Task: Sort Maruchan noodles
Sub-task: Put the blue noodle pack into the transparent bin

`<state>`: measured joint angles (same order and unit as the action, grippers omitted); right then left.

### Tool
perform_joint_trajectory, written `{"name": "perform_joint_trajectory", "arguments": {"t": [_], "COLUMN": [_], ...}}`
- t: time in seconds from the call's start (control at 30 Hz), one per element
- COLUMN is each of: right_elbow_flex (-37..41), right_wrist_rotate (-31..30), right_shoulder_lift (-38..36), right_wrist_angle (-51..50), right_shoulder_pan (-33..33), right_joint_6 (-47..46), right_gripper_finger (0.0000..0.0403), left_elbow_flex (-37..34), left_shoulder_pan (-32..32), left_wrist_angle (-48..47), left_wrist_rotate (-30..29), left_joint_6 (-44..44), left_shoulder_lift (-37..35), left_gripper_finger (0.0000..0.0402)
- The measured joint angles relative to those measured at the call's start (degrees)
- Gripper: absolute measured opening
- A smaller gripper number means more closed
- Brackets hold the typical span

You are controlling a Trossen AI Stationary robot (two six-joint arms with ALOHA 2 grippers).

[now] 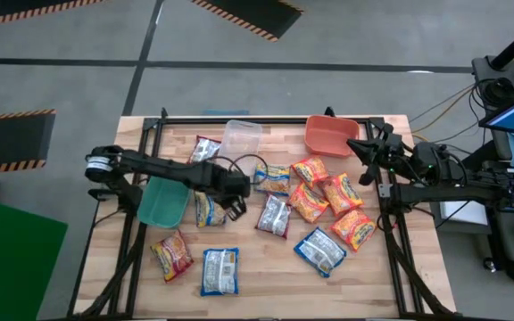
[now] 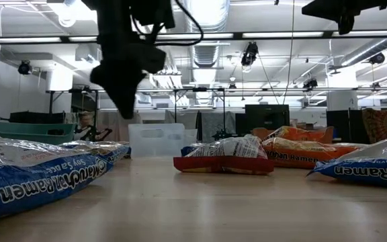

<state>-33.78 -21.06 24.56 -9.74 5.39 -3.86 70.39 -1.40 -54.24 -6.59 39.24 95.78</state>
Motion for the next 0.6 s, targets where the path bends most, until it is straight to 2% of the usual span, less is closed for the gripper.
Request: {"name": "perform_joint_trajectory", "arguments": {"t": [0.2,0.4,0.6], "right_elbow_flex": [0.04,0.07,0.09], "right_wrist_rotate": [0.0,0.05,0.07], "right_shoulder_lift": [0.0,0.0,0.0], "right_wrist_angle": [-0.63,-2.08,-3.8], "right_shoulder_pan": [0.0,0.0,0.0], "right_joint_6": [0.0,-0.5,-1.55], "right_gripper_finger": [0.0009,0.0009,0.0009], "left_elbow_flex": [-0.02,-0.94,-3.94], "left_shoulder_pan": [2.36,1.67,4.0], "left_wrist_angle": [-3.7,-4.65,1.15], "left_wrist_rotate": [0.17,0.11,2.18], "left_joint_6": [-8.7,-35.13,-39.86], "left_shoulder_lift": [-0.21,-1.19,-3.42], "left_gripper_finger": [0.0057,0.0112,0.0151]}}
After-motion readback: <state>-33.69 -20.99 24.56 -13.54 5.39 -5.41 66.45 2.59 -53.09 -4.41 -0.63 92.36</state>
